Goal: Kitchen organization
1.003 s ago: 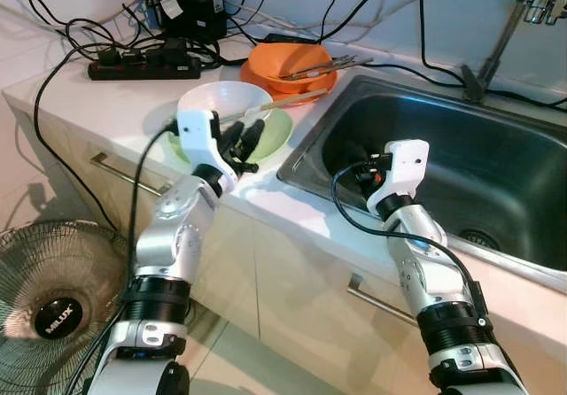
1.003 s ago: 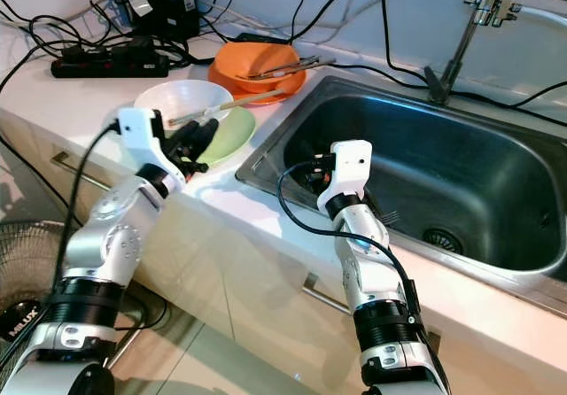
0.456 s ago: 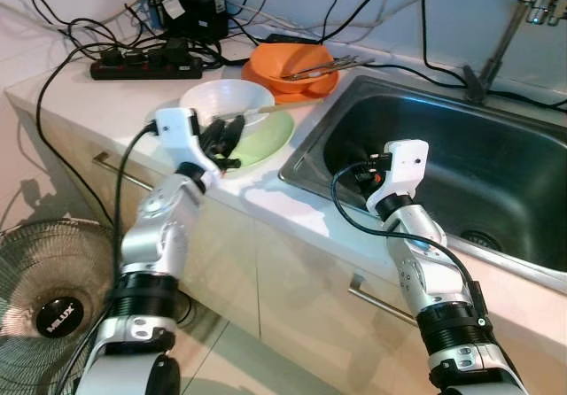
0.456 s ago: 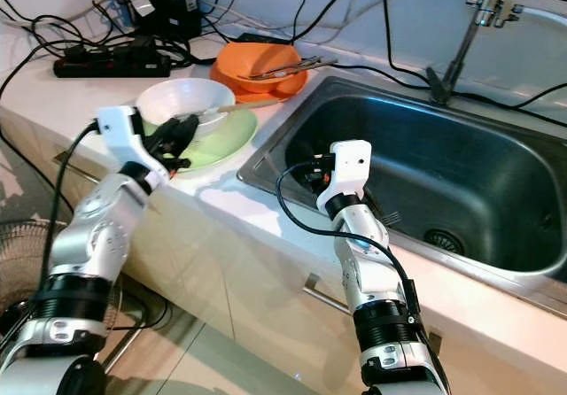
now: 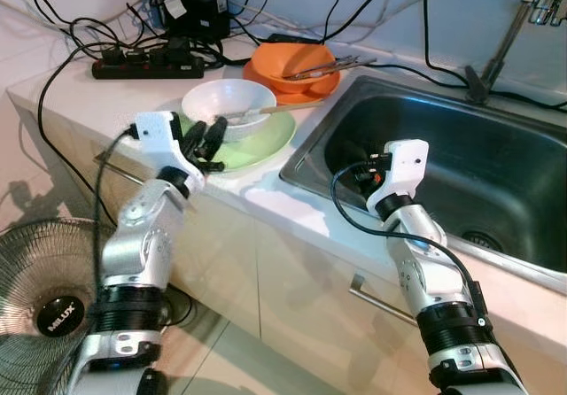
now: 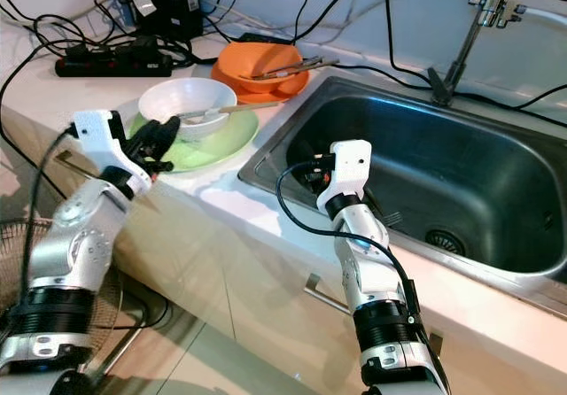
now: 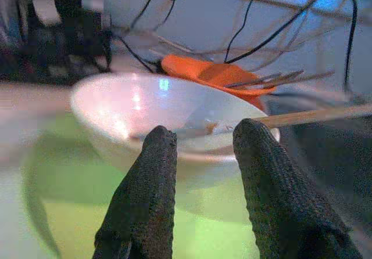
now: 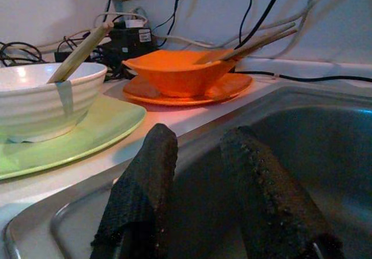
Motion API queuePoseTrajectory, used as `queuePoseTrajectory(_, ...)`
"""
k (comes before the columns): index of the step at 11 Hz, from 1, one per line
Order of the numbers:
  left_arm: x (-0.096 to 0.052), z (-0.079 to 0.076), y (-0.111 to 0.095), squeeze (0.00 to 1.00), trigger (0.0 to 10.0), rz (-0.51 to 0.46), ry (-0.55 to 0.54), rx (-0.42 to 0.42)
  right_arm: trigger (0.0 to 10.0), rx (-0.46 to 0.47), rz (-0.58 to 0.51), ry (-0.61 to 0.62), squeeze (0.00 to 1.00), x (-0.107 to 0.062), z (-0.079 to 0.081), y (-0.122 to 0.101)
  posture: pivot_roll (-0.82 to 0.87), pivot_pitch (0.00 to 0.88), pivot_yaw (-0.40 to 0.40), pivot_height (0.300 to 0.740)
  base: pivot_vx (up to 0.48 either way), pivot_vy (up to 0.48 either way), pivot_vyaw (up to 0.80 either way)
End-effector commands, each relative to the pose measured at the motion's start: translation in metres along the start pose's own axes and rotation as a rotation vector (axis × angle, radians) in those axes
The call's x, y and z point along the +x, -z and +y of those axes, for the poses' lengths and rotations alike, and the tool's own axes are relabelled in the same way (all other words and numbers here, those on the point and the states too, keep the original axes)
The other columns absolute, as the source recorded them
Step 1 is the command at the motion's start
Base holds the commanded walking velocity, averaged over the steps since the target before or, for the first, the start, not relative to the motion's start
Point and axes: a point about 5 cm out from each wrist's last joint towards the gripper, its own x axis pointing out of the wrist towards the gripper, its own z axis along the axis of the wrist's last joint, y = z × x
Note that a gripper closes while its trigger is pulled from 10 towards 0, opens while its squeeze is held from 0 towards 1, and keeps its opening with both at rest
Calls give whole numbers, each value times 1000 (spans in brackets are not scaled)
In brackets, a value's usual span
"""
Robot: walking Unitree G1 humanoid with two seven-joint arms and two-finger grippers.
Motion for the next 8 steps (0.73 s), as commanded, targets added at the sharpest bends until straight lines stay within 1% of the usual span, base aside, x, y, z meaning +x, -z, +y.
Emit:
queuePoseTrajectory(1, 3, -10, -9, 0, 10000, -24, 34, 112, 10000, 0, -11, 0, 0, 3, 0, -3, 175, 40, -8, 740, 0, 0, 0)
queuePoseTrajectory(2, 14, -36, -15, 0, 10000, -36, 124, 325, 10000, 1, -9, 1, 0, 3, 0, -2, 174, 36, -4, 740, 0, 0, 0)
queuePoseTrajectory(3, 26, -53, -8, 0, 10000, -11, 167, 472, 10000, 3, -11, 5, 0, 3, 0, -2, 167, 31, 2, 740, 0, 0, 0)
queuePoseTrajectory(4, 34, -61, -3, 118, 10000, 4, 184, 570, 10000, 4, -14, 9, 0, 3, 0, -3, 162, 30, 7, 740, 0, 0, 0)
queuePoseTrajectory(5, 40, -70, 0, 1000, 10000, 15, 228, 681, 10000, 4, -15, 17, 0, 2, -2, -2, 156, 31, 17, 740, 0, 0, 0)
queuePoseTrajectory(6, 46, -73, 1, 1000, 10000, 14, 222, 783, 10000, 4, -15, 22, 0, 1, -2, -2, 152, 29, 22, 740, 0, 0, 0)
queuePoseTrajectory(7, 53, -78, 5, 0, 10000, 34, 241, 888, 10000, 5, -17, 24, 0, 1, -1, -1, 150, 30, 29, 740, 0, 0, 0)
queuePoseTrajectory(8, 58, -80, 6, 0, 10000, 30, 255, 924, 10000, 8, -19, 27, 0, 0, 0, -1, 142, 30, 39, 740, 0, 0, 0)
